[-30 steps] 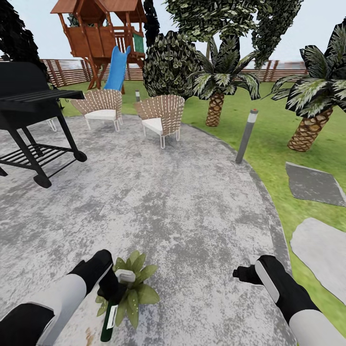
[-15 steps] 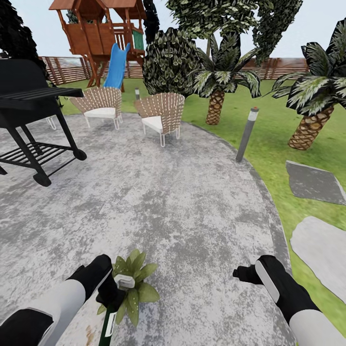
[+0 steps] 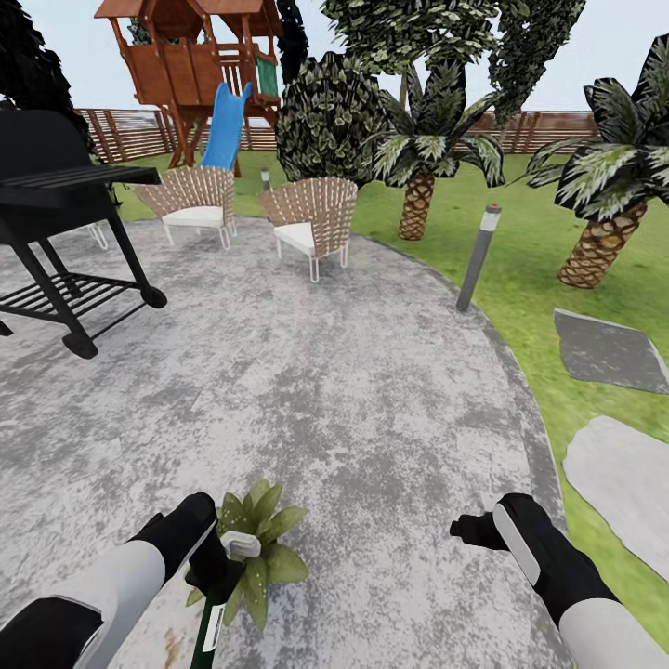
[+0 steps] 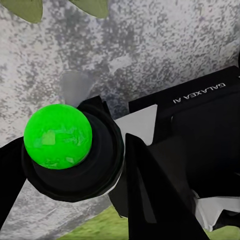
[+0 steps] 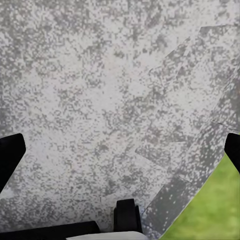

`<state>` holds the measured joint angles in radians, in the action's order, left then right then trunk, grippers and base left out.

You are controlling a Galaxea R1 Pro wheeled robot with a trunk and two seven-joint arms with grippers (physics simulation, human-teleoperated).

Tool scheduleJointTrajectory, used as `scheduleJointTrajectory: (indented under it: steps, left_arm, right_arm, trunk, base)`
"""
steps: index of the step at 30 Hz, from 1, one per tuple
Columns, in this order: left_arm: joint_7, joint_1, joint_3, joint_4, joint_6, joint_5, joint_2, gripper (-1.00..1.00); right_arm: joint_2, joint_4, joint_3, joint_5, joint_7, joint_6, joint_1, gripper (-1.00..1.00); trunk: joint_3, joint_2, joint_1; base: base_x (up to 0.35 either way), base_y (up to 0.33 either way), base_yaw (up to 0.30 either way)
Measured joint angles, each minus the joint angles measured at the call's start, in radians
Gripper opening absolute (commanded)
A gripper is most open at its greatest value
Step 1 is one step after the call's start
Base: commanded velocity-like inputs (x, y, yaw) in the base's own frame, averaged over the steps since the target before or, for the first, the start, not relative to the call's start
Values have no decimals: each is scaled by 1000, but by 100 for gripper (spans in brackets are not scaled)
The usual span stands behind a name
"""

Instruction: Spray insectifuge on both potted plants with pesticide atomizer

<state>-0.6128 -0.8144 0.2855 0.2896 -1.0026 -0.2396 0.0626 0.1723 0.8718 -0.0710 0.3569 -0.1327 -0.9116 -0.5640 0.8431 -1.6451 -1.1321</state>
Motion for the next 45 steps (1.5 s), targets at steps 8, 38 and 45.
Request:
scheduleJointTrajectory:
  steps: [8, 38, 45]
  left_arm:
    - [-1, 0, 0, 0, 0, 0, 0, -100]
    - [0, 92, -1, 0, 1, -1, 13, -100]
    - [33, 91, 2, 0, 3, -11, 38, -100]
  right_arm:
    - [1, 1, 0, 0, 0, 0, 0, 100]
    - [0, 0, 0, 0, 0, 1, 0, 100]
    - [0, 0, 0, -1, 0, 0, 0, 100]
  trunk:
    - [2, 0, 0]
    - [5, 0, 0]
    - [5, 0, 0]
  base:
    - [0, 0, 78]
    - [0, 0, 13]
    - [0, 0, 0]
